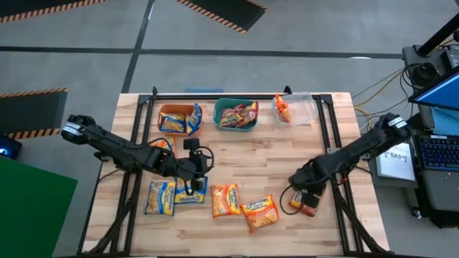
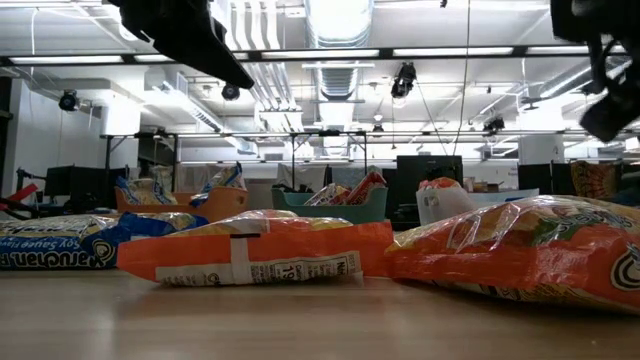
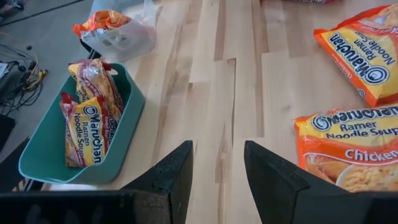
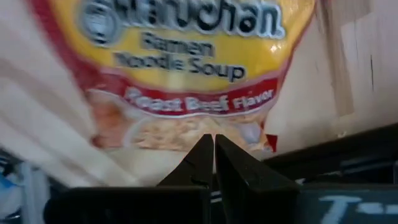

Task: Sort Maruchan noodles
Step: Put the red noodle pack into the green bin

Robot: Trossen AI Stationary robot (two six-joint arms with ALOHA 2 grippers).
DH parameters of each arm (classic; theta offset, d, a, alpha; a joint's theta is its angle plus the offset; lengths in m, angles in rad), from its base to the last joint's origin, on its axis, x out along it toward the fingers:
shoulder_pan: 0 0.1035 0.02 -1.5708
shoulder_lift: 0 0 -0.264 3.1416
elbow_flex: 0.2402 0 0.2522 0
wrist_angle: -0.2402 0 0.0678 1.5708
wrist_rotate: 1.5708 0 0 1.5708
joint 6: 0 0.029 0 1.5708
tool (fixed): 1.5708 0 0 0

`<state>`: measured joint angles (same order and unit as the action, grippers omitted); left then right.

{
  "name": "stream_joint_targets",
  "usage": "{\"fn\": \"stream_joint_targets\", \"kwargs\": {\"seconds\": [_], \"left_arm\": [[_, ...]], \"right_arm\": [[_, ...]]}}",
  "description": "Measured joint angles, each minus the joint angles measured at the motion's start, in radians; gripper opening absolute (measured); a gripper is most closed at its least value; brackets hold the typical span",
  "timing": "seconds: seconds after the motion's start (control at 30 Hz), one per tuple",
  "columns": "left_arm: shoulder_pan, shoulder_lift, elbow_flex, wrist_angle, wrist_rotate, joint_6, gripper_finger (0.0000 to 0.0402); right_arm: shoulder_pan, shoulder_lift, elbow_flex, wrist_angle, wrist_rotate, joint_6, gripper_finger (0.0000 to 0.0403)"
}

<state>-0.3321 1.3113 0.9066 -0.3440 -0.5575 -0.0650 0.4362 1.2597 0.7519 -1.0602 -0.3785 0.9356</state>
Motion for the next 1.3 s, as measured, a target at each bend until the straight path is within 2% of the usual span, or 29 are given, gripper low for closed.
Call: {"fn": "stream_joint_targets", "kwargs": {"seconds": [0.1, 0.17, 0.2, 0.3, 0.37, 0.43, 0.5, 0.57, 0.67, 0.8, 1.03, 1.3], "left_arm": [[0.000, 0.000, 0.000, 0.000, 0.000, 0.000, 0.0127], [0.000, 0.000, 0.000, 0.003, 0.000, 0.000, 0.0127], [0.000, 0.000, 0.000, 0.008, 0.000, 0.000, 0.0127], [0.000, 0.000, 0.000, 0.036, -0.001, 0.019, 0.0127], [0.000, 0.000, 0.000, 0.049, -0.001, 0.025, 0.0127], [0.000, 0.000, 0.000, 0.058, -0.001, 0.021, 0.0127], [0.000, 0.000, 0.000, 0.061, 0.000, -0.001, 0.0127], [0.000, 0.003, -0.002, 0.060, -0.001, -0.025, 0.0127], [0.000, 0.018, -0.002, 0.061, 0.000, -0.033, 0.0127], [0.000, 0.053, -0.002, 0.067, 0.000, -0.033, 0.0127], [0.000, 0.145, -0.002, 0.105, 0.000, -0.034, 0.0127], [0.003, 0.276, -0.002, 0.216, 0.001, -0.026, 0.0127]], "right_arm": [[-0.001, 0.043, -0.016, 0.064, 0.012, -0.023, 0.0009], [-0.011, 0.066, -0.014, 0.172, 0.099, -0.029, 0.0009], [-0.021, 0.073, -0.004, 0.221, 0.178, -0.028, 0.0009], [-0.046, 0.075, 0.067, 0.326, 0.587, -0.040, 0.0009], [-0.046, 0.043, 0.124, 0.368, 0.818, -0.127, 0.0009], [-0.048, 0.004, 0.167, 0.481, 0.900, -0.304, 0.0009], [-0.051, -0.033, 0.175, 0.600, 0.891, -0.488, 0.0009], [-0.052, -0.059, 0.174, 0.740, 0.874, -0.606, 0.0009], [-0.051, -0.083, 0.168, 0.851, 0.859, -0.704, 0.0009], [-0.051, -0.082, 0.158, 0.876, 0.842, -0.769, 0.0009], [-0.055, -0.080, 0.059, 0.993, 0.839, -0.742, 0.0009], [-0.129, -0.080, -0.083, 0.985, 0.741, -0.464, 0.0009]]}}
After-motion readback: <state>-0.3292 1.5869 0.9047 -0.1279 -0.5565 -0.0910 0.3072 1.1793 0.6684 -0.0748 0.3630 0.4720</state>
